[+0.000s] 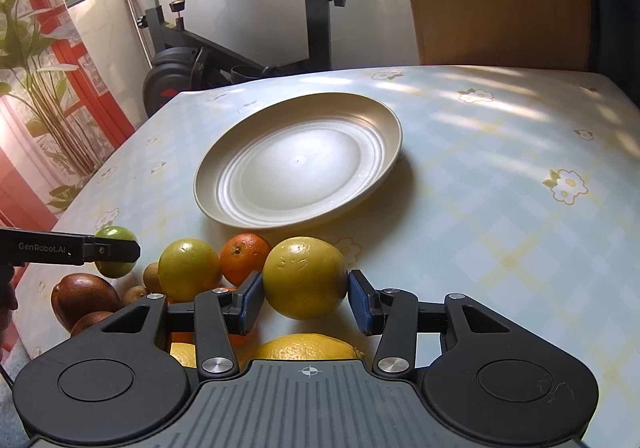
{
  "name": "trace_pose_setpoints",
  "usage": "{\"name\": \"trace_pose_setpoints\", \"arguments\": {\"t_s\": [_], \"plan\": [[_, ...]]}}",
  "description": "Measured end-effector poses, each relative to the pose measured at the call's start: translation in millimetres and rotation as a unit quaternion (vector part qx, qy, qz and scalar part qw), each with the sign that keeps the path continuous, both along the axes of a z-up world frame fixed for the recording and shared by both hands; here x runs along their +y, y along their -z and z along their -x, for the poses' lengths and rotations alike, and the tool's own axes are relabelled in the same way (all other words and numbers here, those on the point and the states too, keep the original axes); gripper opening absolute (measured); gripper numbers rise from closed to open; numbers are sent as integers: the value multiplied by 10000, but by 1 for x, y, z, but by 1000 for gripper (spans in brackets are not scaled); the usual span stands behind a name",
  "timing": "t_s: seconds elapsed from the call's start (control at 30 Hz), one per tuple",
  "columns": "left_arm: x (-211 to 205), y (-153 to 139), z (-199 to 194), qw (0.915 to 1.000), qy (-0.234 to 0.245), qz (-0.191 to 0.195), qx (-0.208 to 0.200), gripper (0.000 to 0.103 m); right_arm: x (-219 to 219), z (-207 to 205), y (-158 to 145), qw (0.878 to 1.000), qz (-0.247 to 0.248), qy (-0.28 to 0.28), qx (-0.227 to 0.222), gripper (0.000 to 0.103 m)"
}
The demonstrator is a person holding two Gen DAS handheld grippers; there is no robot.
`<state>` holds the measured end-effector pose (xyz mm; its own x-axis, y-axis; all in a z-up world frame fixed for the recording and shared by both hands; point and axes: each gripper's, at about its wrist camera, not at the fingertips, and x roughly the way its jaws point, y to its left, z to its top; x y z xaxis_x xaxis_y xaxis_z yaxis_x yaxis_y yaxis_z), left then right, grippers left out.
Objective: Organize fruits
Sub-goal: 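Carry the yellow and green citrus with both tools over the cream plate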
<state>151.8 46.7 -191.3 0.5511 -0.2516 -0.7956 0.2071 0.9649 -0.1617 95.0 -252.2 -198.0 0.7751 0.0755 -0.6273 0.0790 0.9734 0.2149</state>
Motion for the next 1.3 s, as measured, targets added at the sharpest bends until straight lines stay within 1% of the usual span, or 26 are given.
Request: {"name": "trace_pose_setpoints", "arguments": {"t_s": [0.13, 0.3, 0.43, 0.53, 0.67, 0.77, 0.87, 0.97, 1.2, 1.3], "plan": [[2, -5, 1, 9998, -10, -68, -161, 47, 2, 2, -4, 10000, 40, 18, -52, 42], [4, -11, 0, 9996, 14, 35, -287, 47, 2, 3, -6, 9999, 118, -2, -38, 42], [3, -23, -4, 9987, 124, -18, -488, 47, -2, 5, -13, 9999, 68, 14, -104, 42], [4, -32, -9, 9981, 140, -8, -600, 47, -6, 4, -21, 9998, 48, 14, -197, 42], [-1, -42, -21, 9969, 153, -61, -766, 47, -14, -3, -36, 9995, 152, -49, -290, 42], [-9, -48, -31, 9959, 270, -75, -858, 47, -20, -15, -44, 9989, 302, -165, -318, 42], [-21, -51, -44, 9945, 451, -117, -935, 47, -25, -36, -49, 9970, 645, -311, -304, 42], [-36, -51, -64, 9928, 661, -218, -979, 47, -31, -59, -50, 9955, 749, -478, -319, 42], [-63, -33, -106, 9904, 990, -475, -835, 47, -35, -113, -46, 9911, 1042, -749, -348, 42], [-69, -23, -120, 9898, 1124, -456, -748, 47, -37, -128, -42, 9905, 1057, -811, -339, 42]]}}
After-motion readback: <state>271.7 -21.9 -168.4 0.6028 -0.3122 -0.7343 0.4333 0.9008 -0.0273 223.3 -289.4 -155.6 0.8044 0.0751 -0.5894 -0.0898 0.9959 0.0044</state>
